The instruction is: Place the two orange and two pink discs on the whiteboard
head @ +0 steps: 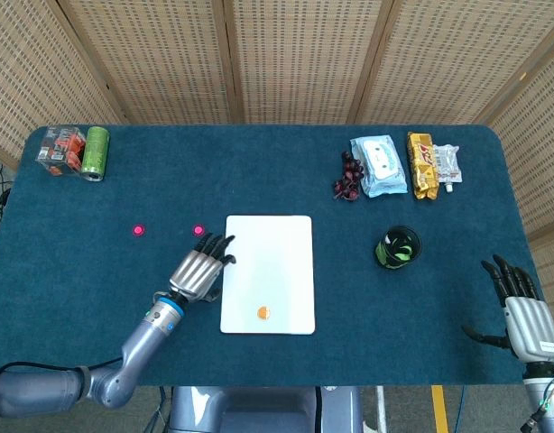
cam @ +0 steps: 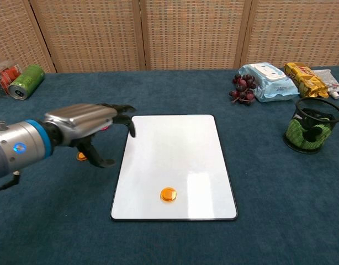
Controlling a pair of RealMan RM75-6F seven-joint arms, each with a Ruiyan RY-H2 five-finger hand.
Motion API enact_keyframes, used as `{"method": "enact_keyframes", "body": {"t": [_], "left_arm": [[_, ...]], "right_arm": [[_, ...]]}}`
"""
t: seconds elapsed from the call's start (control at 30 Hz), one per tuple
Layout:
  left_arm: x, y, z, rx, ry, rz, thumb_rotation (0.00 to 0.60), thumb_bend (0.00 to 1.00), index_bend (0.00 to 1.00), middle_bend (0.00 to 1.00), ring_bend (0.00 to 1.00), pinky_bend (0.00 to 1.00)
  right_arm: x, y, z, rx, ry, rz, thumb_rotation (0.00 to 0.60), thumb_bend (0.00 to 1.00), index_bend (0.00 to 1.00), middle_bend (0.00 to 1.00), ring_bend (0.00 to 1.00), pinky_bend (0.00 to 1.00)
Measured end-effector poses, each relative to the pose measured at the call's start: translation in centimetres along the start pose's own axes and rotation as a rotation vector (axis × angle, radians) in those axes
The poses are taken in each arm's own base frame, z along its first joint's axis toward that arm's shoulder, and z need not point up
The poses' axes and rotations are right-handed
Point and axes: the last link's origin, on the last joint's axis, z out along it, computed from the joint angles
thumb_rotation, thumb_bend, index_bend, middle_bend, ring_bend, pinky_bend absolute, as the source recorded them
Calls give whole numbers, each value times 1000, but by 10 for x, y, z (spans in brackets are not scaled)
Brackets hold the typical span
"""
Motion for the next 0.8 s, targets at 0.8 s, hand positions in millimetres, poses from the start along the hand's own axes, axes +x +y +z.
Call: {"method": "enact_keyframes", "body": {"t": [0.8], "left_arm": [[-24,-85,-13,179,-52,-53,600,330,345,0,0,0]], "right_arm": [[0,0,0,-2,-1,-4,600,0,21,0,0,0]]}}
